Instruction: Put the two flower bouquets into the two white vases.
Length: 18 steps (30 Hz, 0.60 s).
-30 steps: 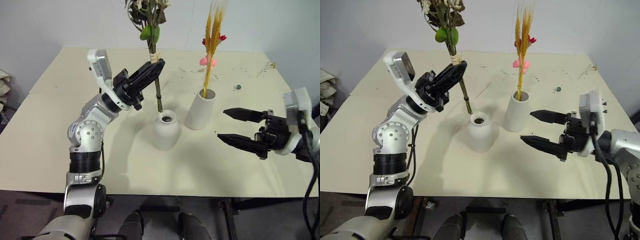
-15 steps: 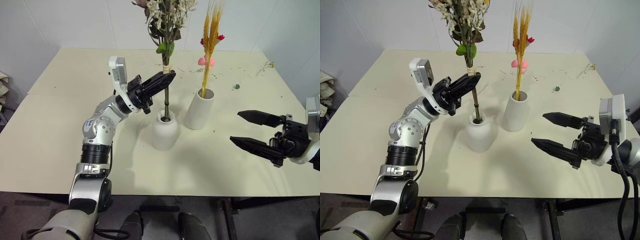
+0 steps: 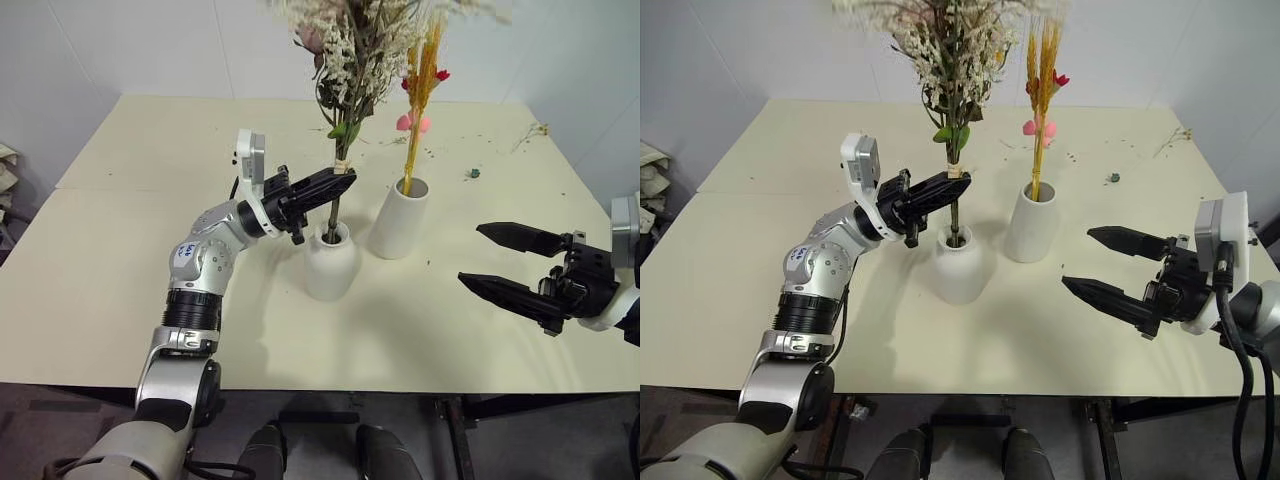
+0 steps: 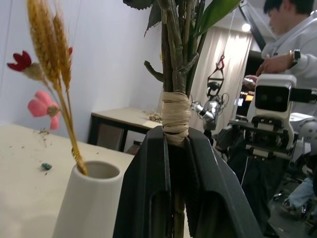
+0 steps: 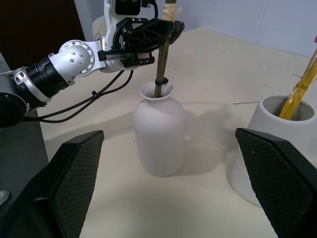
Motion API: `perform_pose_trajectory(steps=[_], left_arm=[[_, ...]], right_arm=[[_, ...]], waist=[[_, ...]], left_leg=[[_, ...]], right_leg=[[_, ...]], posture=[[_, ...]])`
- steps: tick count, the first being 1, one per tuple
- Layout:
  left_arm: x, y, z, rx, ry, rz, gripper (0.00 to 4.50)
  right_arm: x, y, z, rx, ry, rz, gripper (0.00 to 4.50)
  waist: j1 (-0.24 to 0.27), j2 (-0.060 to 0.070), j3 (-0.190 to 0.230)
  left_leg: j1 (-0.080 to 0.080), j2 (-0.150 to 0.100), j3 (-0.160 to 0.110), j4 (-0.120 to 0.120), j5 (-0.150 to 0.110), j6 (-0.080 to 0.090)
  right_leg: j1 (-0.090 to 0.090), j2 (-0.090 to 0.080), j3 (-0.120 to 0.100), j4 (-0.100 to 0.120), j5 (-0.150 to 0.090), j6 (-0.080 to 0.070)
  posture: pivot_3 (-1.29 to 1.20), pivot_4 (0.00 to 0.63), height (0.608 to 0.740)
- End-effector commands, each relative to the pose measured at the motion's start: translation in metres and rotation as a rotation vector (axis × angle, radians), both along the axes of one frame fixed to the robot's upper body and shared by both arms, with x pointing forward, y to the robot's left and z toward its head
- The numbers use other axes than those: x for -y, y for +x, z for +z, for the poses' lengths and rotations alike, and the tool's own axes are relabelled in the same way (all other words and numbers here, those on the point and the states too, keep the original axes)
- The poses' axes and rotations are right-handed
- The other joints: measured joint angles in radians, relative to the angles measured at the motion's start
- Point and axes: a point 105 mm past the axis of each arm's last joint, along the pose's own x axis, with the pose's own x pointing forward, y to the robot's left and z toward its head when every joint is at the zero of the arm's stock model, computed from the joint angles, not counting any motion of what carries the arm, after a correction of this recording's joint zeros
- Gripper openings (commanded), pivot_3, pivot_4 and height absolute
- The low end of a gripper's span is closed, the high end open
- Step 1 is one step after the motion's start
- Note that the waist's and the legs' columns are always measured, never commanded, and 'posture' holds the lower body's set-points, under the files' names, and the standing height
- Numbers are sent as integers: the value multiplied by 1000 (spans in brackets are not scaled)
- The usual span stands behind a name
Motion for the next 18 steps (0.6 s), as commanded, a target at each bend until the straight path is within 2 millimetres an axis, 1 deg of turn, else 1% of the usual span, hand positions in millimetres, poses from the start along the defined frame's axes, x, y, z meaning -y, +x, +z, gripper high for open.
perform_pose_trajectory(steps=[1,3,5,8,13,15,17,18], left_arm=[[0,-2,-5,22,29,-1,81],[0,-1,-7,16,36,3,81],[1,-2,-9,5,53,-3,815],[1,-6,-13,10,87,-21,1603],[-4,-13,-10,26,124,-46,3146],[-7,-17,-10,41,156,-48,3733],[-15,-20,-11,61,201,-40,4358],[-18,-20,-11,68,220,-31,4487]], right_arm=[[-2,-6,12,66,-14,12,4500],[-2,-6,12,68,-14,13,4500],[-2,-6,13,70,-15,13,4500],[-2,-5,13,71,-19,14,4500],[-2,-5,14,73,-24,13,4500],[-1,-6,14,71,-29,13,4500],[0,-6,13,67,-37,12,4500],[0,-6,13,65,-41,12,4500]], waist=[[0,0,0],[0,0,0],[-1,0,0],[-1,0,0],[-1,0,0],[-1,0,0],[-3,0,0],[-3,0,0]], left_leg=[[0,0,0,0,0,0],[0,0,0,0,0,0],[0,0,0,0,0,0],[0,0,0,0,0,0],[0,0,0,0,0,0],[0,0,0,0,0,0],[0,0,0,0,0,0],[0,1,0,0,0,0]], right_leg=[[0,0,0,0,0,0],[0,0,0,0,0,0],[0,0,0,0,0,0],[0,0,0,0,0,0],[0,0,0,0,0,0],[0,0,0,0,0,0],[0,0,0,0,0,0],[0,0,0,0,0,0]], posture=[[0,150,740],[0,150,740],[0,150,740],[0,150,740],[0,150,740],[0,150,740],[0,150,740],[0,150,740]])
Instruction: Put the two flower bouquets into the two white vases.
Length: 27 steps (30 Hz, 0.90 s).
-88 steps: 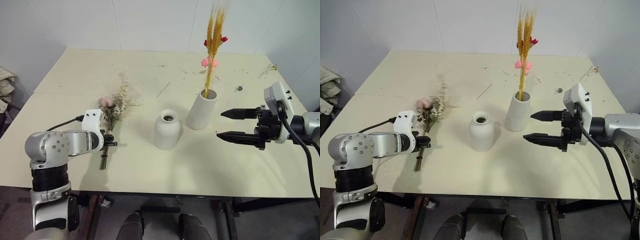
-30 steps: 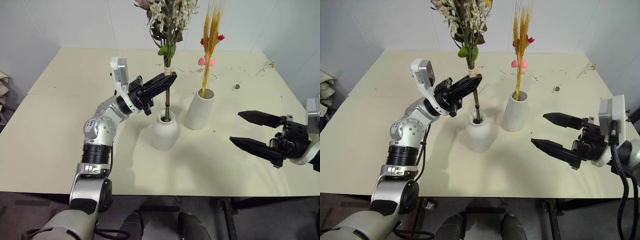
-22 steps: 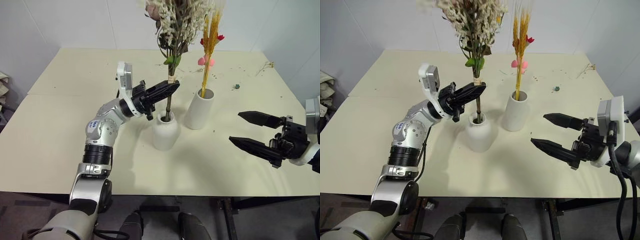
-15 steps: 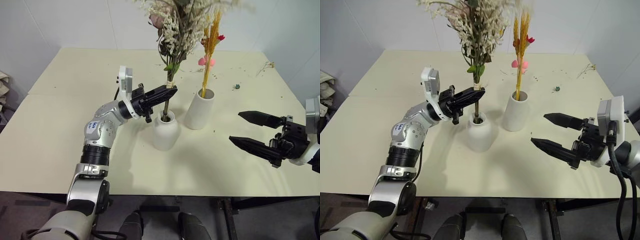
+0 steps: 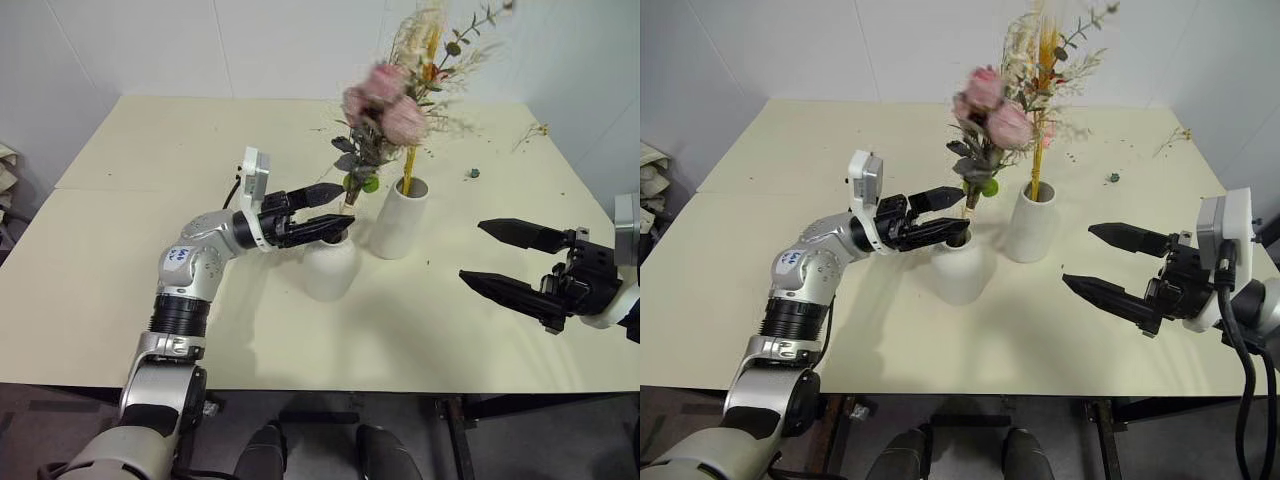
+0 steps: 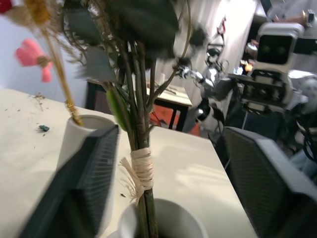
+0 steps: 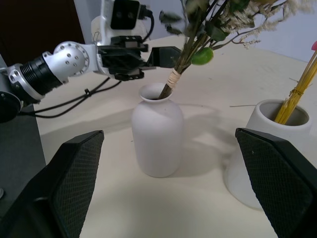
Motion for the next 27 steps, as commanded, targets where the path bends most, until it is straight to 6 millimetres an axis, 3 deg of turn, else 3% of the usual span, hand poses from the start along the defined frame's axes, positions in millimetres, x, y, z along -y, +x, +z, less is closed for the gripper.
perform_pose_trajectory(steps=[1,7,17,22,27], left_arm=[[-12,-7,5,65,75,12,4487],[-56,-1,-2,96,267,119,4487],[-127,9,8,157,374,336,4487],[-155,8,6,134,406,384,4487],[-170,7,9,132,391,384,4487]], right_arm=[[1,-6,10,44,-27,10,4500],[5,-5,9,31,-51,4,4500],[13,-4,11,25,-70,-14,4500],[28,0,15,23,-84,-53,4500],[36,0,19,15,-106,-57,4500]], waist=[[-1,0,0],[0,0,0],[0,0,0],[-1,0,0],[-1,0,0]], left_leg=[[0,0,0,0,0,0],[0,2,0,0,0,0],[0,2,1,-1,0,0],[0,3,1,-2,0,0],[0,3,2,-2,0,0]], right_leg=[[0,0,0,0,0,0],[0,1,0,1,-1,-3],[-1,1,0,0,-3,-6],[-1,1,0,0,-3,-6],[-2,1,0,1,-3,-7]], posture=[[0,150,740],[0,150,740],[0,150,740],[0,150,740],[0,150,740]])
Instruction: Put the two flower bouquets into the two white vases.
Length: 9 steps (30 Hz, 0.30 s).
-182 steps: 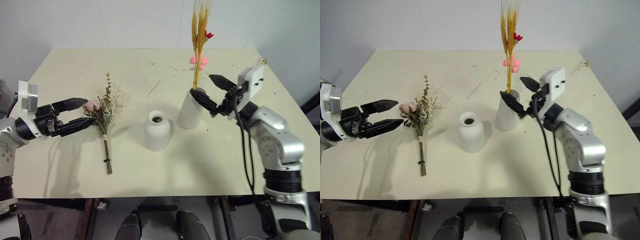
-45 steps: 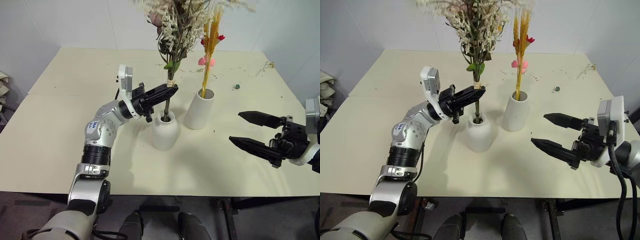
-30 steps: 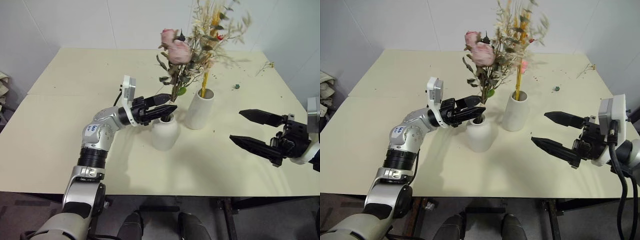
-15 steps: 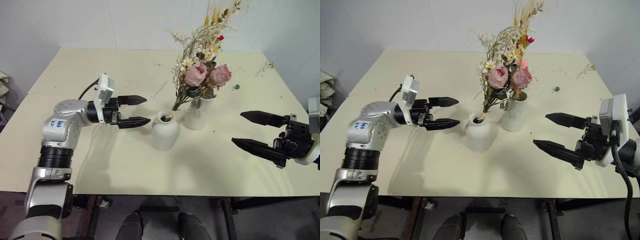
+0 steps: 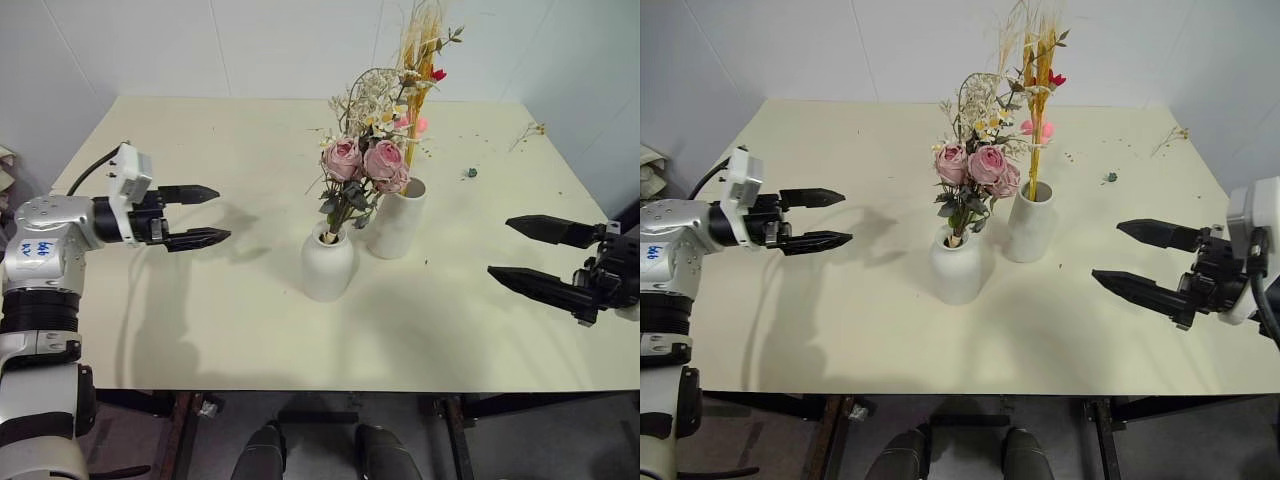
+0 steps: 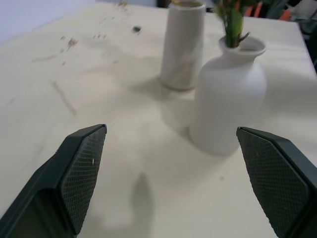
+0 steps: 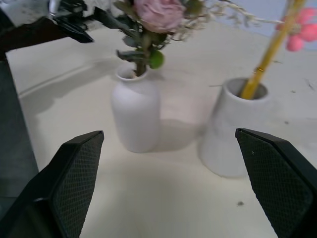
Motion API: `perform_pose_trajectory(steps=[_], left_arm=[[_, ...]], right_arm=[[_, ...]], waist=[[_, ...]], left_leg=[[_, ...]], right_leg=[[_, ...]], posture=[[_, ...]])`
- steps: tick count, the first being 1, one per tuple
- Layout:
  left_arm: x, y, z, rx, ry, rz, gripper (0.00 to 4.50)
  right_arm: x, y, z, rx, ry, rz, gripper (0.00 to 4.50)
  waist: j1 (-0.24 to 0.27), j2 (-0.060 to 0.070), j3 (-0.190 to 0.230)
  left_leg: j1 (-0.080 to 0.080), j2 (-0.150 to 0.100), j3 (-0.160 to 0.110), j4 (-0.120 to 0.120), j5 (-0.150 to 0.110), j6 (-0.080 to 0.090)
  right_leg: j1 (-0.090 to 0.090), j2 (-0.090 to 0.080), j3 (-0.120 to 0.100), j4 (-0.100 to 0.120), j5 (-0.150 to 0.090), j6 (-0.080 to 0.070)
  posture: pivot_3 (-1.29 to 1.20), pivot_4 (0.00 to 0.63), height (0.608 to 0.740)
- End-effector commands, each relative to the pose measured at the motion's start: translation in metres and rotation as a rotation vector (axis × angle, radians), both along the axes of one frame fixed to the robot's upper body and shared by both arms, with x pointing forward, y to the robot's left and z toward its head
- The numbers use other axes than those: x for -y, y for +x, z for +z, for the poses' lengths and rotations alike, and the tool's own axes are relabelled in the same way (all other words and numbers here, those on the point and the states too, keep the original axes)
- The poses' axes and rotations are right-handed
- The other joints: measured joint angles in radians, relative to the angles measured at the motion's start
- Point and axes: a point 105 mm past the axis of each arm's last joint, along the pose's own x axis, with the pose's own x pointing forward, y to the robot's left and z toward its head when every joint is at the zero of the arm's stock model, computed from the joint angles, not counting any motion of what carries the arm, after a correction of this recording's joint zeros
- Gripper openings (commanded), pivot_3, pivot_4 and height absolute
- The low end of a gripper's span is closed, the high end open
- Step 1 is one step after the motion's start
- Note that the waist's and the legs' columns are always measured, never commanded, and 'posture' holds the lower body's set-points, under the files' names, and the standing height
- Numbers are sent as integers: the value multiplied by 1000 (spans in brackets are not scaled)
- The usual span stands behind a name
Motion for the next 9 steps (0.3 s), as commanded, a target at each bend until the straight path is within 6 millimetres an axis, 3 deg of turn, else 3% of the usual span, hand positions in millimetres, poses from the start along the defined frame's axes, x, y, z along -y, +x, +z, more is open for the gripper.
perform_pose_trajectory(steps=[1,4,9], left_arm=[[-14,-2,15,51,-3,6,4487],[-26,3,22,62,-13,54,4487],[-51,4,36,109,-5,153,4487]], right_arm=[[4,-5,14,49,-37,9,4500],[9,-4,15,51,-58,9,4500],[17,-1,17,68,-64,-13,4500]], waist=[[0,0,0],[0,0,0],[0,0,0]], left_leg=[[0,0,0,0,0,0],[0,0,0,0,0,0],[0,0,0,0,0,0]], right_leg=[[0,0,0,0,0,0],[0,0,0,0,-4,-7],[-1,0,0,1,-2,-4]], posture=[[0,150,740],[0,150,740],[0,150,740]])
